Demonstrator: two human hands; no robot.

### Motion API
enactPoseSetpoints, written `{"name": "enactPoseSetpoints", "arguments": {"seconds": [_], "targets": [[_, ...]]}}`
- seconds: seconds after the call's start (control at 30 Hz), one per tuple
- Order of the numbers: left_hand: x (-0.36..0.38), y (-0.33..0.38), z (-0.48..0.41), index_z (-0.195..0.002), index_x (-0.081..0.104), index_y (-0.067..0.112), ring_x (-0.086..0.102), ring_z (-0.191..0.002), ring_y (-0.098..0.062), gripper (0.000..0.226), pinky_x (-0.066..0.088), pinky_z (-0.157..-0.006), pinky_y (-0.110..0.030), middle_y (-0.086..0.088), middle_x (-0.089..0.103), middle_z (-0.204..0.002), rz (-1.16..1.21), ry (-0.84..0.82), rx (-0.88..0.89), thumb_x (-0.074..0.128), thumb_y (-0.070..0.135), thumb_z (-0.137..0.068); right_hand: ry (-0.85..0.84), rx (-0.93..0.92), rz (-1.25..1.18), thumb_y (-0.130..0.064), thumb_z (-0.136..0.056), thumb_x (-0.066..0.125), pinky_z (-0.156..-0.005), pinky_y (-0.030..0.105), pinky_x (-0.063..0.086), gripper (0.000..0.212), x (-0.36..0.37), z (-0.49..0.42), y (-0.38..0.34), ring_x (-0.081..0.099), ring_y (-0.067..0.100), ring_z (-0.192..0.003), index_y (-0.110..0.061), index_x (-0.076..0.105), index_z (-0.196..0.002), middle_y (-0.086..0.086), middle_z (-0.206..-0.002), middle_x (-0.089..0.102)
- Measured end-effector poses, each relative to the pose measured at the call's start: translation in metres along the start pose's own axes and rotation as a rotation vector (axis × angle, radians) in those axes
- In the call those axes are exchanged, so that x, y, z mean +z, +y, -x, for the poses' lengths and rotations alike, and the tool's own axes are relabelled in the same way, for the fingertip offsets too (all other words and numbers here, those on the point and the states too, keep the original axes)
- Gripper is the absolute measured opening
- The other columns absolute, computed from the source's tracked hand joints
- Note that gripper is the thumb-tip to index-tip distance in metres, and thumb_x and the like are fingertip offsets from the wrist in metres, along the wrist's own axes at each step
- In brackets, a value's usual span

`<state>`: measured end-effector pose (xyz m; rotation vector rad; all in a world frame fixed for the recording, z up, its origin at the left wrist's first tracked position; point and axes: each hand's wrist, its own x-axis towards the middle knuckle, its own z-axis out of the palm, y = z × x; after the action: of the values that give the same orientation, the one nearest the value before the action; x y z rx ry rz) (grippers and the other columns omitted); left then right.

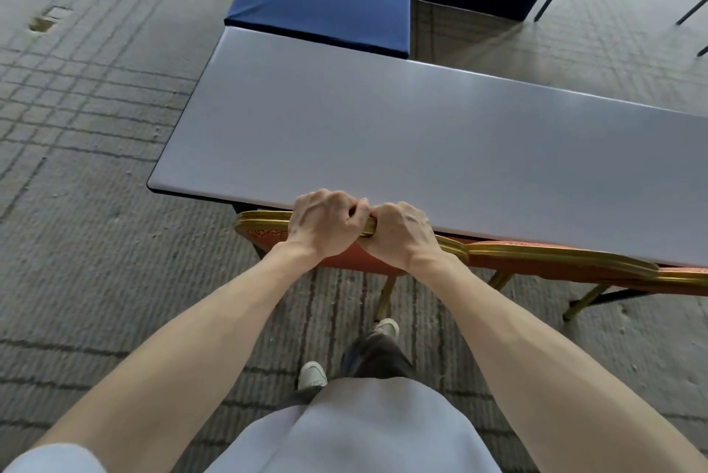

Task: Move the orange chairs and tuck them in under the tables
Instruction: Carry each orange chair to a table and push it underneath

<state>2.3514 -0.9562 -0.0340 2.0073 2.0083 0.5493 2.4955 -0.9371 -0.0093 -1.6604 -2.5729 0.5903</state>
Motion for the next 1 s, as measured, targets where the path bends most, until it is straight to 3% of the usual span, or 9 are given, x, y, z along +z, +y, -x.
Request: {"name": "enactPoseSetpoints", "arguments": {"seconds": [0.2,0.33,0.47,0.63,0.83,1.0], "targets": [[0.025,-0.015,-0.024,-0.055,0.054,0.017,0.046,-0.048,-0.012,0.053,0.026,-0.052,-0.026,0.006,0.054,-0.054,-0.091,-0.044,0.022,0.037,0.042,-0.099,-0.099,-0.017,0.015,-0.044,-0.089,0.057,-0.069,0.036,0.051,0.028,0.013,-0.03,0.011,0.064,0.03,-0.075,-0.017,0.064,-0.087,0.004,-0.079,0.068],[0.02,-0.035,-0.039,-0.055,0.052,0.016,0.051,-0.051,-0.017,0.053,0.036,-0.055,-0.029,-0.001,0.065,-0.06,-0.101,-0.034,0.059,0.033,0.039,-0.1,-0.169,-0.091,0.062,-0.039,-0.087,0.058,-0.065,0.033,0.046,0.021,0.006,-0.058,0.006,0.057,0.029,-0.071,-0.019,0.054,-0.082,-0.003,-0.068,0.052],[0.022,-0.038,-0.048,-0.063,0.063,0.015,0.059,-0.057,-0.018,0.054,0.034,-0.058,-0.028,-0.002,0.07,-0.068,-0.141,-0.047,0.089,0.031,0.04,-0.098,-0.228,-0.094,0.024,-0.038,-0.084,0.061,-0.064,0.033,0.049,0.022,0.005,-0.067,0.009,0.062,0.029,-0.075,-0.017,0.06,-0.09,0.002,-0.077,0.064],[0.018,-0.042,-0.057,-0.057,0.051,0.016,0.051,-0.054,-0.016,0.051,0.032,-0.055,-0.029,-0.001,0.065,-0.063,-0.102,-0.061,0.121,0.031,0.04,-0.098,-0.145,-0.083,-0.012,-0.035,-0.086,0.06,-0.073,0.038,0.051,0.019,0.006,-0.068,0.006,0.062,0.031,-0.077,-0.016,0.06,-0.087,0.007,-0.084,0.069],[0.018,-0.044,-0.058,-0.053,0.043,0.018,0.05,-0.05,-0.015,0.052,0.031,-0.056,-0.029,0.004,0.05,-0.054,-0.072,-0.053,0.148,0.028,0.041,-0.098,-0.108,-0.065,-0.003,-0.035,-0.089,0.06,-0.078,0.037,0.042,0.018,0.007,-0.065,0.005,0.062,0.031,-0.082,-0.018,0.056,-0.087,0.007,-0.088,0.07],[0.031,-0.05,-0.052,-0.058,0.051,0.017,0.051,-0.053,-0.015,0.051,0.037,-0.056,-0.03,0.001,0.062,-0.062,-0.093,-0.085,0.162,0.03,0.041,-0.098,-0.196,-0.067,0.008,-0.036,-0.09,0.064,-0.084,0.04,0.047,0.021,0.024,-0.068,0.012,0.061,0.028,-0.085,-0.017,0.062,-0.099,0.004,-0.09,0.068]]}}
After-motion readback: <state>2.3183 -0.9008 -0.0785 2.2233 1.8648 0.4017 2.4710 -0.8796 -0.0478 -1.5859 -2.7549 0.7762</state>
